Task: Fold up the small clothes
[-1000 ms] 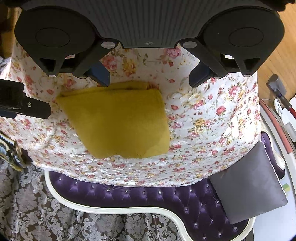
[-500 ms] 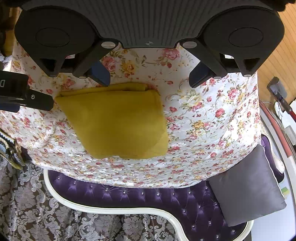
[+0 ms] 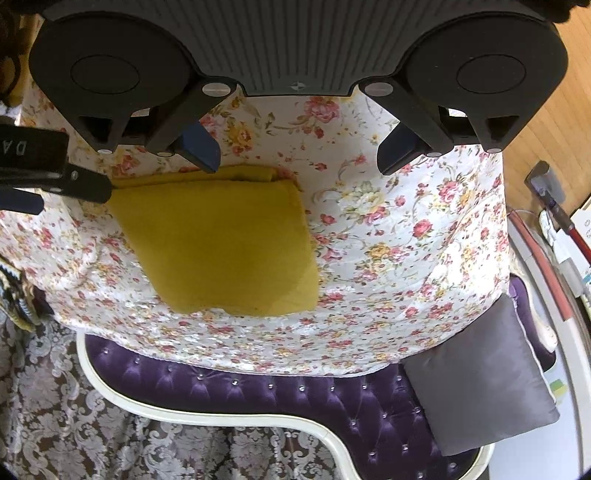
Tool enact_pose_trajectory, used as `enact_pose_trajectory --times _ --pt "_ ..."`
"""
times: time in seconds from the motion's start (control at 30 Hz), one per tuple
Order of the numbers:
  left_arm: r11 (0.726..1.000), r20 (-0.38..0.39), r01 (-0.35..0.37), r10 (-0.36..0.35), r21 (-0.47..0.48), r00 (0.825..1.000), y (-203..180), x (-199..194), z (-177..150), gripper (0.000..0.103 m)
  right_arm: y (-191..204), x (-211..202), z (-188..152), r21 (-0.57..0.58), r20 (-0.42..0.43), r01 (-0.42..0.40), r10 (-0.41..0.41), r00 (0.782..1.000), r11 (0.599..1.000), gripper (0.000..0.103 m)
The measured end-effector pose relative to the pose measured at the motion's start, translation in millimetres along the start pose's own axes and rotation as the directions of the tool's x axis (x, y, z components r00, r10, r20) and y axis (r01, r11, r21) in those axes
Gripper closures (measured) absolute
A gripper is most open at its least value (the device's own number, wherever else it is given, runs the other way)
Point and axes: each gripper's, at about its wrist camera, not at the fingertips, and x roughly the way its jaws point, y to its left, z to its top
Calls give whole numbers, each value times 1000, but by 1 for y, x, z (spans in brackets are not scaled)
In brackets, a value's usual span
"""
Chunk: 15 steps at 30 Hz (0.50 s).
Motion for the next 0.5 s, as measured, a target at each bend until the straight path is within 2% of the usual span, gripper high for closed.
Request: enact_pose_trajectory --times 0.5 --pt "1000 -18 20 -20 -23 1000 8 2 1 10 11 0 2 -33 -5 -13 13 1000 999 1"
